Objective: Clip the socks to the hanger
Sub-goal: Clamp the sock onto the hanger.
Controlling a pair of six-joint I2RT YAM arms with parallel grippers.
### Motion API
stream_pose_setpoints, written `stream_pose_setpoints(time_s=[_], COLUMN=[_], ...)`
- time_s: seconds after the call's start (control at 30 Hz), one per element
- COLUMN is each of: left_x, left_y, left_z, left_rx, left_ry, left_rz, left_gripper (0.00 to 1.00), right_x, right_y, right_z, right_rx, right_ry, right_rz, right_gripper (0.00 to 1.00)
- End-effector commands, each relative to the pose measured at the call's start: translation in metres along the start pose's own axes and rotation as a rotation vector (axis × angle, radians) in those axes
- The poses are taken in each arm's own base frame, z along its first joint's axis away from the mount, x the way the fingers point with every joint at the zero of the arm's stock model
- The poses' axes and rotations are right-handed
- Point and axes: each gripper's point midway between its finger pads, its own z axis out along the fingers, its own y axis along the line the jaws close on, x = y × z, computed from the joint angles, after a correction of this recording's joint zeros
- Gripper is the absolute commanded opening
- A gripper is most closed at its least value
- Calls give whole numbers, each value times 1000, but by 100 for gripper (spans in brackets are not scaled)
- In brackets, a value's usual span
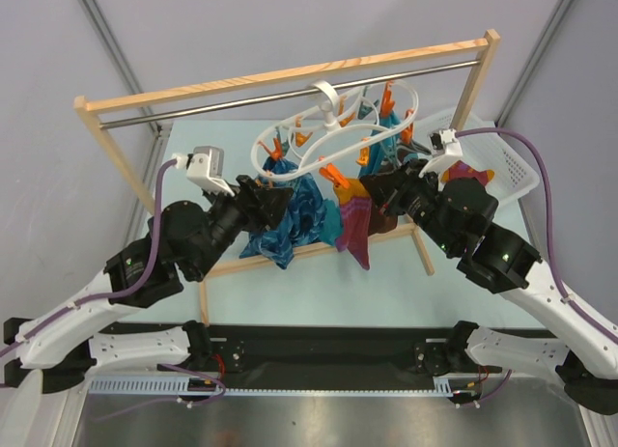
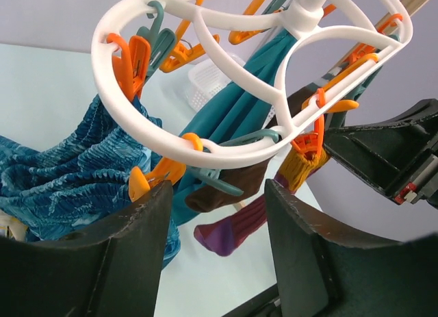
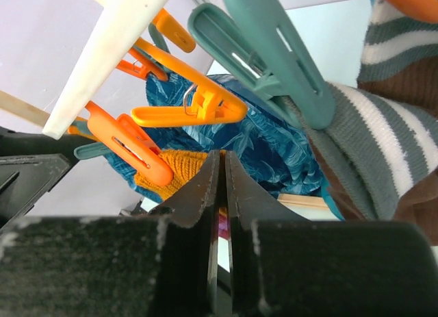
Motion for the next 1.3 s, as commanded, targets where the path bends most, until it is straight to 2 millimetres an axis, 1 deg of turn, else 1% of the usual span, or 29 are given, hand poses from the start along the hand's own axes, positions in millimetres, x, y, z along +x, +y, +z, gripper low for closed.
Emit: stream_pose_setpoints(time_s=[0.0, 0.17, 0.23, 0.33, 0.47, 0.67, 0.77, 0.8, 0.9, 0.93, 1.0, 1.03, 1.07, 1.27], left_x=[-5, -7, -5, -4, 0, 4, 1, -3, -3, -7, -7, -11, -11, -11], left_y=[-6, -11, -14, -18, -21, -24, -21, -20, -18, -17, -17, -17, -17, -18], left_z=[5, 8, 11, 14, 16, 14, 8, 4, -2, -7, -11, -15, -16, -14], left_rx=[11, 23, 26, 34, 45, 68, 72, 78, 99, 108, 124, 138, 144, 138], left_ry=[-25, -32, -25, -19, -9, 5, -6, -16, -20, -29, -30, -40, -42, -40], left_rz=[13, 15, 19, 19, -2, -30, -57, -68, -78, -88, -86, -91, -81, -63], left_gripper=[61, 58, 56, 50, 39, 37, 38, 38, 45, 47, 51, 51, 51, 51], right_x=[-18, -18, -18, -17, -17, -15, -14, -14, -14, -14, -14, -13, -13, -12], right_y=[14, 16, 18, 17, 18, 19, 18, 18, 19, 20, 20, 20, 19, 22], right_z=[-8, -7, -7, -7, -7, -6, -5, -6, -5, -5, -4, -4, -3, -2], right_rx=[-50, -63, -70, -70, -72, -79, -76, -77, -81, -82, -83, -83, -81, -90], right_ry=[-28, -28, -29, -24, -24, -19, -14, -15, -16, -15, -13, -13, -13, -8], right_rz=[-10, -7, -5, -8, -11, -14, -14, -14, -13, -12, -14, -14, -14, -6], right_gripper=[8, 8, 8, 8, 8, 8, 8, 8, 8, 8, 8, 8, 8, 8])
